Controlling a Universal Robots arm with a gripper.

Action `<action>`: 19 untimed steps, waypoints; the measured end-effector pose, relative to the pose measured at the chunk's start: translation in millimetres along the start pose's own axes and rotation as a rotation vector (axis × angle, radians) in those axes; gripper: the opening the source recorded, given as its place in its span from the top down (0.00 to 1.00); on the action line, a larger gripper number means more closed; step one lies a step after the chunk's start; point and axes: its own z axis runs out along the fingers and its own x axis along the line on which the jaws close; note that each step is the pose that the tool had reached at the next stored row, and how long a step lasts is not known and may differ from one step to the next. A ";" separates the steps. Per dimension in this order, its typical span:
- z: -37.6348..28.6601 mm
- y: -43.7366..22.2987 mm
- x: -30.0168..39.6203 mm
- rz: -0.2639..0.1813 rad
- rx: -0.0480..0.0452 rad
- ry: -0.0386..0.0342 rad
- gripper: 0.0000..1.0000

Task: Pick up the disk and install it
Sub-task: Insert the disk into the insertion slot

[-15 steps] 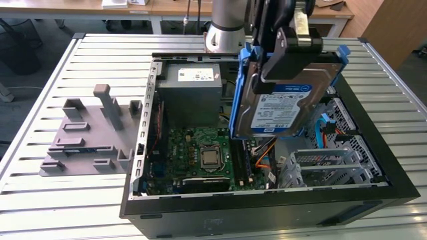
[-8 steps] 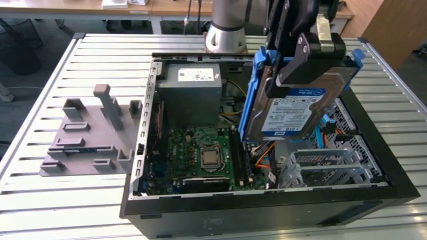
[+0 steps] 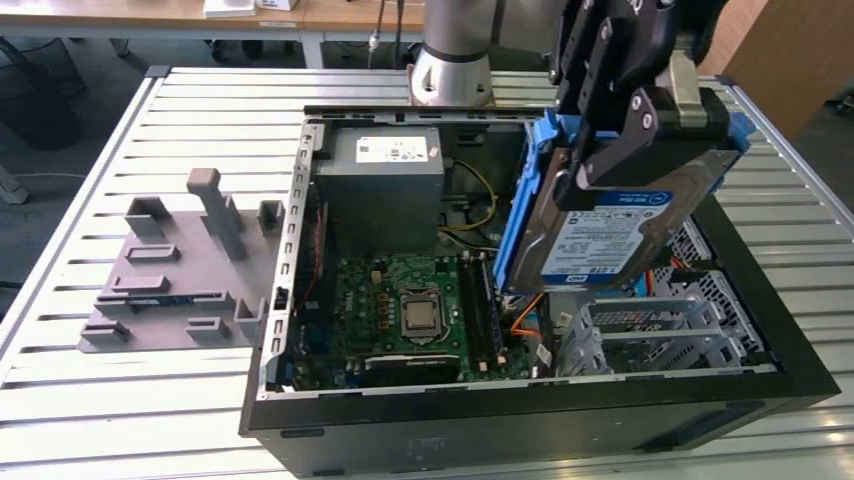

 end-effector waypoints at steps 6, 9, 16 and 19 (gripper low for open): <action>3.3 -9.5 4.4 0.000 0.0001 -0.0002 0.64; 3.3 -9.8 4.4 0.000 0.0000 -0.0001 0.64; 4.3 -16.3 4.2 0.000 0.0000 0.0006 0.64; 6.1 -22.6 4.6 0.000 0.0000 0.0005 0.64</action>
